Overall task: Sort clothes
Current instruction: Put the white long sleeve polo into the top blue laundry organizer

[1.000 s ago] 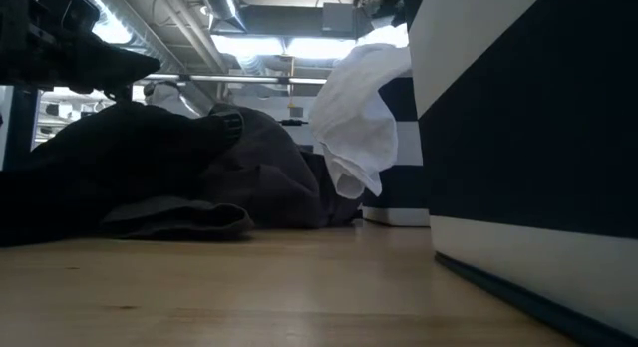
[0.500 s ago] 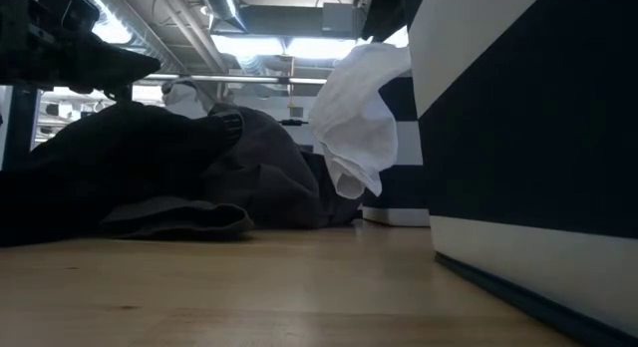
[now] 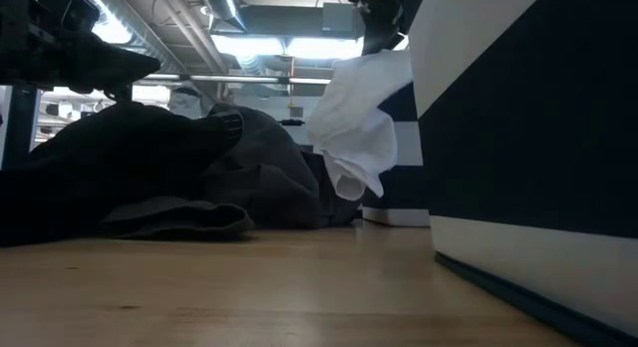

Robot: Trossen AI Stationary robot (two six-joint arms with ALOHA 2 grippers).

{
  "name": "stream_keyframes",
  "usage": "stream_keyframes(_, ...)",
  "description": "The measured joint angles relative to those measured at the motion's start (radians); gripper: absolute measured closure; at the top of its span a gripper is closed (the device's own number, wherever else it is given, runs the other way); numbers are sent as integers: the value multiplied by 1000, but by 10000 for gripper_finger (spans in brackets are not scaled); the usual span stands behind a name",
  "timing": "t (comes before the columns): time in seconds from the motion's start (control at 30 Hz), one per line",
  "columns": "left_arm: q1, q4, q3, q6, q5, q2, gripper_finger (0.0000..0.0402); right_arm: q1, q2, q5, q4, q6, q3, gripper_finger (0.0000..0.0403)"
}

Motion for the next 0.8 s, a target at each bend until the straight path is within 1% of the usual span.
stream_keyframes(0.1,0,0,0,-1,0,0,402,0,0,1,-2,0,0,210)
stream_keyframes(0.23,0,0,0,-1,0,0,402,0,-1,7,-2,0,1,287)
stream_keyframes(0.4,0,0,0,-1,0,0,402,1,-2,56,-2,-1,1,377)
stream_keyframes(0.47,0,0,0,-1,0,0,402,1,-8,65,-2,-1,1,388)
stream_keyframes(0.67,0,0,0,-1,0,0,402,0,-45,108,19,-1,-2,361)
stream_keyframes(0.8,0,0,0,10,0,0,402,0,-85,153,30,1,-2,369)
